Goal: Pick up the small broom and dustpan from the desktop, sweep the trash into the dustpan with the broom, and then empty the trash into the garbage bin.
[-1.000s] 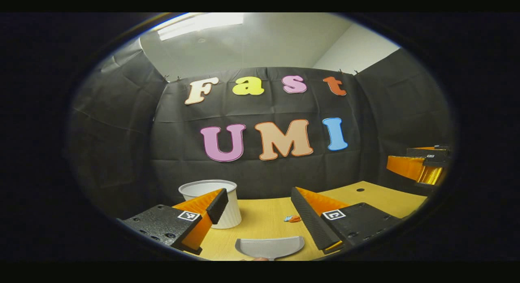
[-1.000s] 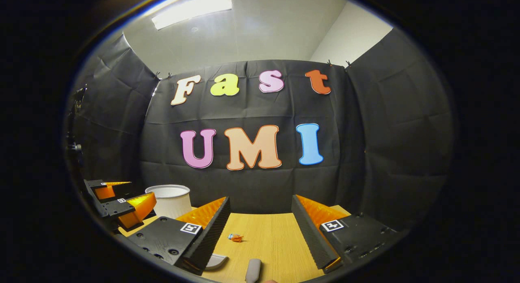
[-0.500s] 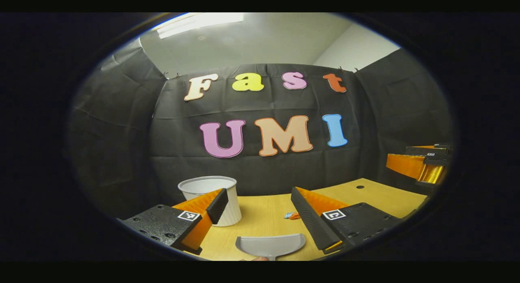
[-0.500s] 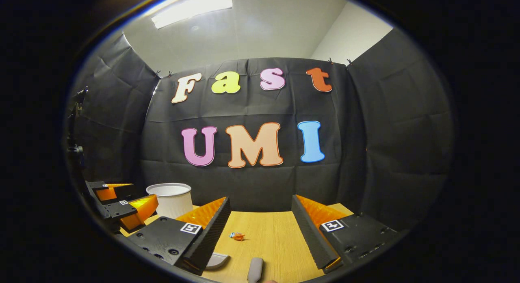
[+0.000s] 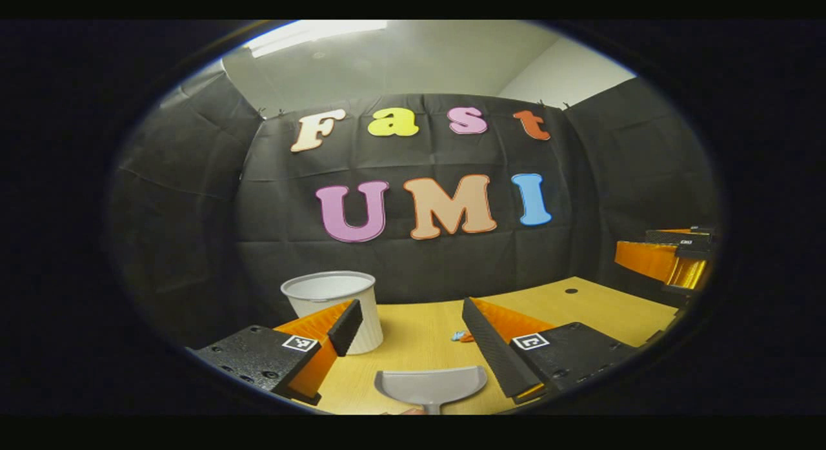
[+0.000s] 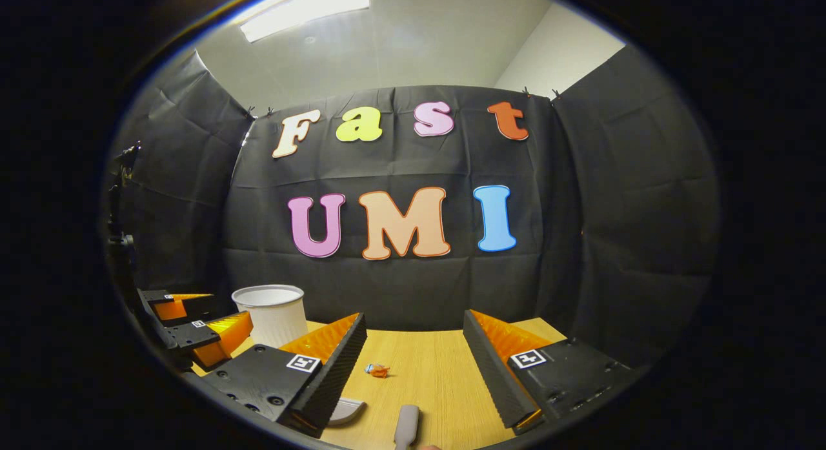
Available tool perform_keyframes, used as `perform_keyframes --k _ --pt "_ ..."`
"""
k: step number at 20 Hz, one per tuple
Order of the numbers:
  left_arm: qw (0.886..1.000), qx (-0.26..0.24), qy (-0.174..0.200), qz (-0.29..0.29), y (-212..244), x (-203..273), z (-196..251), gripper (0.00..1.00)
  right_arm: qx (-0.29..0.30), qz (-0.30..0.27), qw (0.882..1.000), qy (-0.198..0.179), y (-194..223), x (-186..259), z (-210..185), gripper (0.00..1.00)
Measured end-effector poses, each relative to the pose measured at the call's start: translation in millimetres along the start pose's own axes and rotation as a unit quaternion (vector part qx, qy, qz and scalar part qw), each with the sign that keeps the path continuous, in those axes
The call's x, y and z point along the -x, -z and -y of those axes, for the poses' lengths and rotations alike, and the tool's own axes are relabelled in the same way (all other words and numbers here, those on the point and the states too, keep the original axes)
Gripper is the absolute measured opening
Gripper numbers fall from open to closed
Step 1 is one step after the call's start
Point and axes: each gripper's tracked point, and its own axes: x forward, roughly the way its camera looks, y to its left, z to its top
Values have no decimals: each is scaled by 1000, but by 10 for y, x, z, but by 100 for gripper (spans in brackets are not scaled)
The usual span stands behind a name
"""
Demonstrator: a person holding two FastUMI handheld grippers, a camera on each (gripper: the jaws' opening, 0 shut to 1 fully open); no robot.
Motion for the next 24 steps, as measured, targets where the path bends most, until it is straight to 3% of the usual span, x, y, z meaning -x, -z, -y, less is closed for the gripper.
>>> perform_keyframes --k 5,13,17,19,20,22,24 --pt "996 -7 28 -89 577 12 161 96 22 -76 997 -6 589 -91 -36 90" --pt "975 -17 45 -216 1561 181 252 93 58 -209 976 -24 1743 -30 -98 91" --pt "956 -21 44 -288 2107 316 242 94 61 -302 951 -24 2432 37 -54 91" --pt "946 -21 46 -321 2330 376 239 91 66 -354 932 -24 2803 16 -63 91" --pt "939 -24 45 -340 2425 431 227 94 66 -375 924 -23 2948 20 -74 91" --pt "927 -25 46 -371 2610 523 215 90 71 -406 911 -22 3156 33 -67 91" --pt "917 -25 46 -395 2740 586 196 95 76 -428 900 -25 3251 13 -84 90"
